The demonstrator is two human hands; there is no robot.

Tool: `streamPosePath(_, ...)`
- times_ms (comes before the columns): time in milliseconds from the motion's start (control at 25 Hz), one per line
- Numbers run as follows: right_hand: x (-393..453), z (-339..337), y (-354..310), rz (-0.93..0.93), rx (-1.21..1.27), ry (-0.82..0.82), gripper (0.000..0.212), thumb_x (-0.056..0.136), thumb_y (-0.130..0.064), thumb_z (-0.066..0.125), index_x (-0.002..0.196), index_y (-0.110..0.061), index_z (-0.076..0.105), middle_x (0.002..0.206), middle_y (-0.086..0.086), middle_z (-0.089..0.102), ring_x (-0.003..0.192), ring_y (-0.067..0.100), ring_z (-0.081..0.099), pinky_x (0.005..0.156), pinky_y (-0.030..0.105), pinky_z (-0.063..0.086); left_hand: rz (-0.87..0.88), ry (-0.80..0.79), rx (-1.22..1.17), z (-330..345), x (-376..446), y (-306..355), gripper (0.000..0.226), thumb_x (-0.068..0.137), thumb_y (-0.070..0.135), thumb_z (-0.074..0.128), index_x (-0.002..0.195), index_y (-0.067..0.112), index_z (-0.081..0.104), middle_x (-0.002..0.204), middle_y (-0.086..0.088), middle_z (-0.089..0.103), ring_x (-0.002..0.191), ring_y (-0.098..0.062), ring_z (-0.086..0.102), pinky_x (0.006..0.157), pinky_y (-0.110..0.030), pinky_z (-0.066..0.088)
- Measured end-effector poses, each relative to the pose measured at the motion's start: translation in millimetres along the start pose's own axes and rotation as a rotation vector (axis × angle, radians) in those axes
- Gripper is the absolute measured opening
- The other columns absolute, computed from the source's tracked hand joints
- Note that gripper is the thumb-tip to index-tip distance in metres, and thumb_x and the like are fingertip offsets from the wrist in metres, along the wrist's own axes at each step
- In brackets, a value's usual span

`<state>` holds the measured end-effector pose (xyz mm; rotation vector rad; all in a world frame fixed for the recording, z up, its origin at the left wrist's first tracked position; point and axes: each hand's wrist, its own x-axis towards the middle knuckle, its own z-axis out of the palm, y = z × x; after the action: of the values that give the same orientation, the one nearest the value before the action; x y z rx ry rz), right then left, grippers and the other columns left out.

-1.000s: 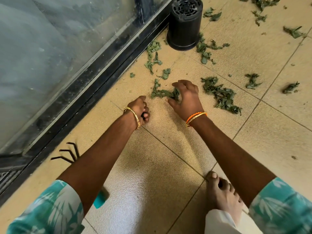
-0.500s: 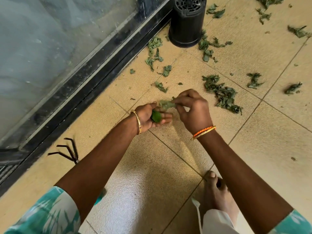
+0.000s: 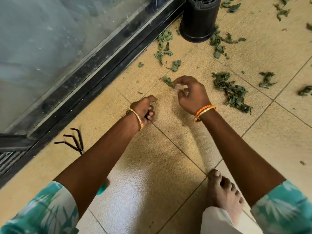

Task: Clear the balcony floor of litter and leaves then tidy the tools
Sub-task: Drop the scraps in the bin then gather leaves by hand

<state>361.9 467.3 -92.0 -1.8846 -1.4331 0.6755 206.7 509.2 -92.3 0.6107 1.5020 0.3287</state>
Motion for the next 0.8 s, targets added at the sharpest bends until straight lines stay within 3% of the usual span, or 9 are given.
streamPosePath(80,21,6,4,-0.082,-0.194,-0.244,0.058,0.077,0.012,0.047,0.133,-0.005,0.047,0.141,0.017,0.04,0.133,0.031,0.033,0.108,0.033,0.03,0.018,-0.02,-0.006,-6,2,3,0.028,0.088,0.006,0.053,0.065,0.016,0.04,0.036,0.008,0.032,0.028,-0.005,0.028,0.035,-0.011,0.019)
streamPosePath(160,26,20,6,-0.177,-0.37,-0.43,0.068,0.08,0.016,0.044,0.144,-0.002,0.029,0.152,0.019,0.02,0.142,0.032,0.017,0.114,0.031,0.017,0.001,-0.086,-0.042,-8,2,5,0.025,0.091,0.002,0.047,0.069,0.015,0.042,0.047,0.006,0.04,0.029,-0.003,0.03,0.033,-0.011,0.02)
streamPosePath(240,17,29,13,-0.241,-0.432,-0.38,0.059,0.087,0.014,0.04,0.143,0.002,0.029,0.152,0.02,0.023,0.141,0.032,0.022,0.114,0.03,0.019,-0.009,-0.144,-0.092,-9,1,7,0.019,0.095,0.003,0.042,0.079,0.013,0.047,0.068,0.001,0.054,0.032,-0.001,0.033,0.033,-0.012,0.023)
streamPosePath(280,10,32,19,-0.268,-0.436,-0.299,0.053,0.086,0.013,0.042,0.138,0.004,0.039,0.146,0.021,0.035,0.136,0.034,0.034,0.11,0.035,0.03,-0.005,-0.16,-0.1,-10,0,8,0.017,0.097,0.004,0.04,0.086,0.011,0.051,0.078,-0.002,0.06,0.033,-0.001,0.035,0.033,-0.012,0.025)
streamPosePath(360,0,34,28,-0.284,-0.424,-0.146,0.041,0.077,0.013,0.054,0.116,0.006,0.061,0.122,0.023,0.06,0.112,0.038,0.058,0.088,0.043,0.053,0.016,-0.17,-0.084,-11,0,7,0.016,0.099,0.005,0.038,0.098,0.006,0.054,0.09,-0.006,0.065,0.036,-0.001,0.041,0.035,-0.012,0.029)
streamPosePath(440,-1,31,28,-0.274,-0.368,-0.025,0.028,0.073,0.013,0.06,0.097,0.004,0.07,0.101,0.022,0.069,0.093,0.038,0.066,0.076,0.042,0.056,0.029,-0.172,-0.045,-8,0,7,0.016,0.099,0.008,0.039,0.1,0.004,0.055,0.093,-0.008,0.066,0.038,-0.002,0.045,0.035,-0.012,0.032)
streamPosePath(560,-8,22,4,-0.262,-0.248,-0.027,0.015,0.079,0.007,0.06,0.088,0.0,0.069,0.084,0.02,0.069,0.079,0.035,0.066,0.068,0.039,0.056,0.067,-0.181,0.0,2,-2,7,0.018,0.1,0.018,0.044,0.099,0.006,0.057,0.086,-0.013,0.065,0.037,-0.006,0.048,0.034,-0.013,0.033)
streamPosePath(680,-18,28,-23,-0.144,-0.208,-0.071,0.02,0.088,-0.006,0.051,0.108,-0.007,0.053,0.081,0.016,0.063,0.07,0.03,0.059,0.059,0.035,0.049,0.151,-0.114,0.079,14,-4,5,0.039,0.101,0.037,0.04,0.074,0.012,0.055,0.053,-0.004,0.056,0.033,-0.009,0.046,0.034,-0.013,0.032)
streamPosePath(800,-15,38,-32,-0.059,-0.231,-0.084,0.021,0.088,-0.009,0.049,0.107,-0.011,0.057,0.089,0.012,0.056,0.08,0.029,0.052,0.065,0.028,0.038,0.154,0.046,0.027,19,0,0,0.041,0.1,0.028,0.043,0.063,0.013,0.049,0.043,0.0,0.047,0.03,-0.009,0.041,0.035,-0.013,0.03)
